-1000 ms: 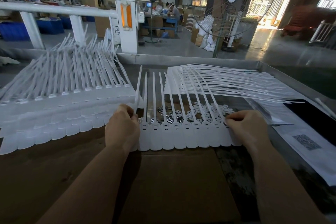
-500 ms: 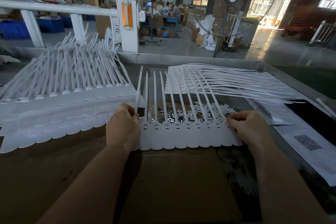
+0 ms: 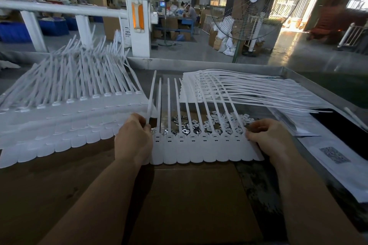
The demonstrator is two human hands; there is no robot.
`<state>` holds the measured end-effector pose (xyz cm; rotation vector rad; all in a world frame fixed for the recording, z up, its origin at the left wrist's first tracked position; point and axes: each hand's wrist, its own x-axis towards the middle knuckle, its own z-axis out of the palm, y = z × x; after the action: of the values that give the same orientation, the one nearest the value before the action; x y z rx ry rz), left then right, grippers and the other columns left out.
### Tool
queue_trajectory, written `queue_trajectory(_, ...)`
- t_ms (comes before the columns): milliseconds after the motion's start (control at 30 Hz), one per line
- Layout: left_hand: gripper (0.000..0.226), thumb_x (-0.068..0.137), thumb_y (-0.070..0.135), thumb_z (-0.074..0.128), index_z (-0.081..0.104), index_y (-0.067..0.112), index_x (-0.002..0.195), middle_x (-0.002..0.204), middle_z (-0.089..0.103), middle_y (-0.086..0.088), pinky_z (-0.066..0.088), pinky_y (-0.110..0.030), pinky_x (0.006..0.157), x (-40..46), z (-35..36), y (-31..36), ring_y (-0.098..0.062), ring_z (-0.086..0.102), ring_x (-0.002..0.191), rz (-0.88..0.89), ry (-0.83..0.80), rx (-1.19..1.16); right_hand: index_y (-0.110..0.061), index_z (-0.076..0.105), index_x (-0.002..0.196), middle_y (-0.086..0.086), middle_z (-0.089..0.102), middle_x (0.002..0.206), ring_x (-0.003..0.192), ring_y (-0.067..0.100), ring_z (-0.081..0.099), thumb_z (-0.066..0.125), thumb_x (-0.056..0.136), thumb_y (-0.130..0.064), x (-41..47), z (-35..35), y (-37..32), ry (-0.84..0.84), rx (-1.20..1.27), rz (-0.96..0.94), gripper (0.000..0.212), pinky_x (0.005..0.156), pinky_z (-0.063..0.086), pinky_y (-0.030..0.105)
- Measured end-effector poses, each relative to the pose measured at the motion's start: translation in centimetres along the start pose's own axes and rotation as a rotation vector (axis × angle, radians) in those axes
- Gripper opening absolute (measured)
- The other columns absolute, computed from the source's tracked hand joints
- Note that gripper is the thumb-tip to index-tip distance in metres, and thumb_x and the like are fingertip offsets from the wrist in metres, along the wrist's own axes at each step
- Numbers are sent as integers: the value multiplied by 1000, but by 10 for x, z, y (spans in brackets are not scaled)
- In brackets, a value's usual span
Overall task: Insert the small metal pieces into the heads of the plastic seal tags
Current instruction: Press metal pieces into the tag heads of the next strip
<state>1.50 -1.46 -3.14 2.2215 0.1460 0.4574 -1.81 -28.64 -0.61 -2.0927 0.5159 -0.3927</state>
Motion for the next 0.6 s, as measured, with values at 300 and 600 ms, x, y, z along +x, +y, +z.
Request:
queue_trajectory(300,14,93,18,53,54,10,105,88,55,0,46,-38,84,0,-1,3,-17,52,83,-16,-11,0,-17,68,91,-12,56,74,70,2,49,66,86,-26,0,4,4,20,-76,-52,11,76,43,31)
queue_trajectory(600,16,93,17,53,55,10,107,90,56,0,41,-31,75,0,-1,1,-16,51,83,-18,8,-53,-15,69,100,-11,59,86,78,3,52,65,85,-27,-2,5,-4,54,-21,-140,19,65,38,19)
